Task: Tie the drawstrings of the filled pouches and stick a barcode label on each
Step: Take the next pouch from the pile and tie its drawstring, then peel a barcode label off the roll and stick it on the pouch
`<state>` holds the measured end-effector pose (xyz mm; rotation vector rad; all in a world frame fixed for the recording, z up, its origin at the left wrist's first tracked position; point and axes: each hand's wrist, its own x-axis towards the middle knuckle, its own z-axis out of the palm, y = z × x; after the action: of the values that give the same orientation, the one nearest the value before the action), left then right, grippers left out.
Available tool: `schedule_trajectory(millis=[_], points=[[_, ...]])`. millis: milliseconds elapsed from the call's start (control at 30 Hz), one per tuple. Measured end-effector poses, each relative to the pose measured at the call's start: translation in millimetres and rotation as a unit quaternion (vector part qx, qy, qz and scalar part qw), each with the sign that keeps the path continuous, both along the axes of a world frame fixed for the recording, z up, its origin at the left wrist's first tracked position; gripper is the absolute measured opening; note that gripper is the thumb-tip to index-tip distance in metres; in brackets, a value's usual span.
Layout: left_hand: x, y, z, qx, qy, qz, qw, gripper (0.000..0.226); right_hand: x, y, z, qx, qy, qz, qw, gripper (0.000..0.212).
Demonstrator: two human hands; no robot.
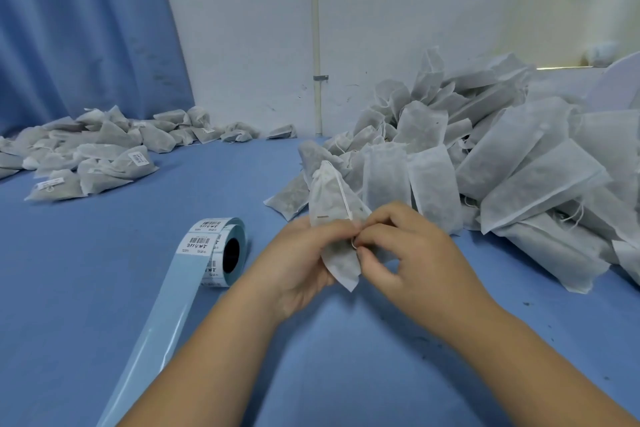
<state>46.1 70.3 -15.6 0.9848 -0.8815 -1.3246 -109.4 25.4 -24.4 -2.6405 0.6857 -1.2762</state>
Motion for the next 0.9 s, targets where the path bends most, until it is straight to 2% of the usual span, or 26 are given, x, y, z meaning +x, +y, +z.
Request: schedule_trajectory(millis=[100,233,400,567,667,733,800,900], points=[[-0.5,0.3,2.3,-0.007,-0.013,0.047,0.999,0.029,-1.0,1.0,2.0,0.020,-0.030,0.016,0.999,0.014],[1.9,2.8,15.1,-0.022,-0.002,0.107,0.994,0.015,2.0,6.1,5.8,0.047,-0.112,0.029,0.992,0.019],[25.0,14.1,41.7,-0.049,-0.009,0.165,0.985,0.010,11.6,14.2,1.5,0.223,-0.188,0.019,0.956,0.030],[64.9,46.1,55.9,-0.085,-0.002,0.223,0.971,0.011,39.9,22.8,-7.9,0.362,-0.102,0.019,0.926,0.021],[95.0,74.1,52.5,-0.099,0.017,0.251,0.963,0.014,70.0,32.7,-10.5,0.388,-0.006,0.047,0.921,0.019],[114.5,95.2,46.8,-0.092,0.015,0.257,0.962,0.017,92.6,37.4,-14.4,0.384,0.051,0.042,0.921,0.028],[130.0,115.4,37.9,-0.066,0.008,0.252,0.965,0.015,112.9,39.9,-17.1,0.380,0.069,0.034,0.922,0.037],[143.2,137.7,18.4,-0.004,0.003,0.243,0.970,0.014,135.0,42.7,-19.1,0.392,0.061,0.047,0.917,0.031]])
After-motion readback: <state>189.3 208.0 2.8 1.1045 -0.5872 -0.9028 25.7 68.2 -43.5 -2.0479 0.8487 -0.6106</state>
